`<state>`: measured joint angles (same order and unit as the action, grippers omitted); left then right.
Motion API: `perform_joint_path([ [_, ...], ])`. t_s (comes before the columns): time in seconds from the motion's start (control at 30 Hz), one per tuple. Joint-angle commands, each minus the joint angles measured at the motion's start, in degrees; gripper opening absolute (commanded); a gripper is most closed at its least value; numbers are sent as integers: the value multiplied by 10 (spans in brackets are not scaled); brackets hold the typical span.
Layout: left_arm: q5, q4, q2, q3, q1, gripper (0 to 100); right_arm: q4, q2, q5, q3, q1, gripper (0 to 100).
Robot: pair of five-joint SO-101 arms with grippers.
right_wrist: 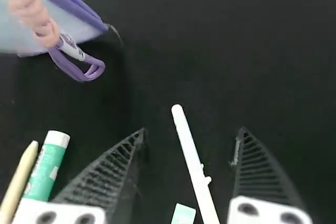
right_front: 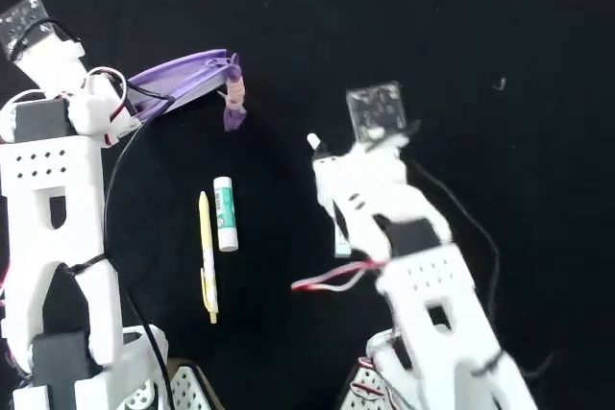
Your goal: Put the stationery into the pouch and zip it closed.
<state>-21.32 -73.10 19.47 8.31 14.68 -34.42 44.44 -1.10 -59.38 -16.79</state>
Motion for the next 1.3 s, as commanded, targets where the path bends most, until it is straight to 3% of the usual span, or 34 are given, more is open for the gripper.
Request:
perform_joint_path([
  [0.0, -5, 9, 6, -29, 11, 30, 18, -106, 5, 68, -12, 243],
  [0.33, -5, 9, 5, -29, 11, 30, -11, -326, 57, 179, -66, 243],
  [0.73, -5, 9, 5, -29, 11, 30, -11, -482, 61, 302, 18, 243],
  [0.9, -5, 9, 5, -28, 11, 30, -14, -557, 106, 351, 18, 243],
  [1.17, -5, 9, 5, -26, 9, 30, -91, -627, 106, 450, 17, 240],
  [1.27, -5, 9, 5, -26, 8, 30, -125, -653, 106, 489, 17, 150],
])
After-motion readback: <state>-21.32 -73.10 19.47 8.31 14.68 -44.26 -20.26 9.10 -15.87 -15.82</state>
